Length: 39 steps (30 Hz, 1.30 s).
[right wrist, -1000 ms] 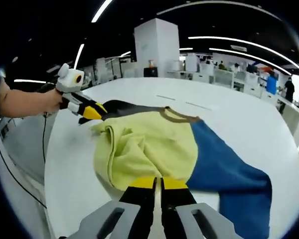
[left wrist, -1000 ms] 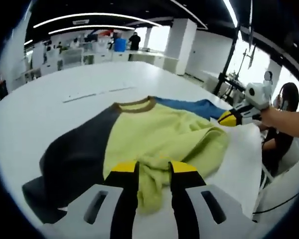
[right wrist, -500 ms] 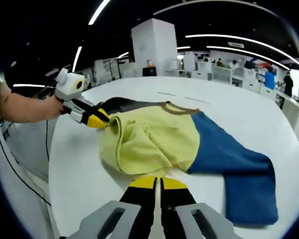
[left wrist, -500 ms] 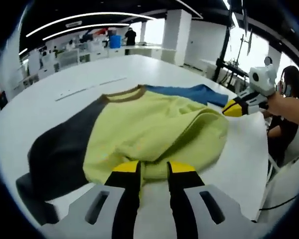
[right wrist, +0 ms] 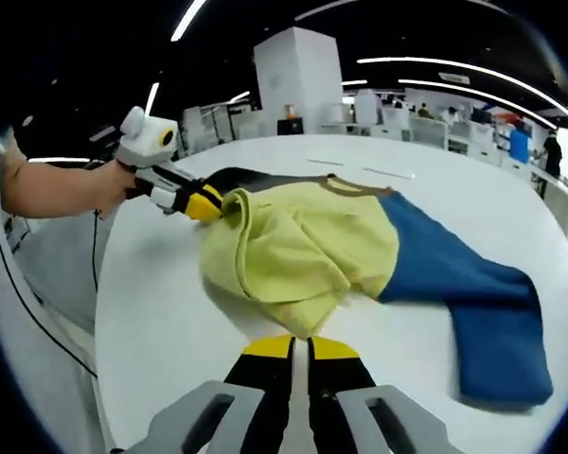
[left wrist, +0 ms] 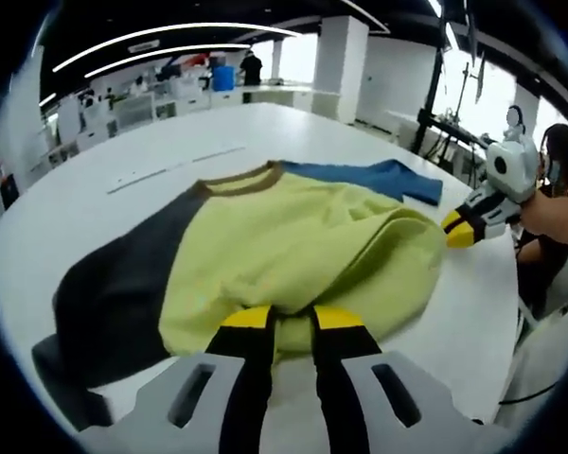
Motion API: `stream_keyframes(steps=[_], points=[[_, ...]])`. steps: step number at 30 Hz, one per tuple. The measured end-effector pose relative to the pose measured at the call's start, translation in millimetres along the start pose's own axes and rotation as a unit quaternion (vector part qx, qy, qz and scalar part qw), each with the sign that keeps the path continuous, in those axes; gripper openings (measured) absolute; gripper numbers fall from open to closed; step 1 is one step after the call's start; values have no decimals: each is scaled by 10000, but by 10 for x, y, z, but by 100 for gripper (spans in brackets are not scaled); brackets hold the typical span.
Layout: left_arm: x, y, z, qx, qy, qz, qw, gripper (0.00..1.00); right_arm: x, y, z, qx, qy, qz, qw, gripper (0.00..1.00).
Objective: Fold the garment on the visible template until the final outline fits inside the template.
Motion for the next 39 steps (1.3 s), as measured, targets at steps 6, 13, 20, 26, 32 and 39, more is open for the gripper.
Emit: stream_keyframes(steps=[6,13,20,26,32,39], points=[[-14,-13,-25,37,19,-20,10000,12,8,-43,-6,-14,-8,18,10000,3],[-46,-31,-50,53,2,-44,10000,9,17,-66,-10,-4,-11,16,10000,3],[-82,-38,-101,101,-27,-84,9999,3,10,-87,-21,15,-21,-24,10000,2],[-122,-59,-156,109,-68,-79,9999,0,7,-84,-24,27,-12,-40,10000,2],[-187,-92,-236,105,-101,-114,9998,0,19,-81,-26,22,-20,-46,10000,1],[-318,-131,-345,66,-103,-208,9997,0,20,-79,-22,6,-10,-59,10000,1]])
Point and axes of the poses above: the point that each gripper's makers call its tool centre point, and the gripper's own axes: y roughly backward along the fingers, x roughly to its right, z roughly out of its underside, the point moved 6 cm from there along y, roughly backward along the fingers, and after that the axes turned 14 degrees about z, right-handed, at the moved point
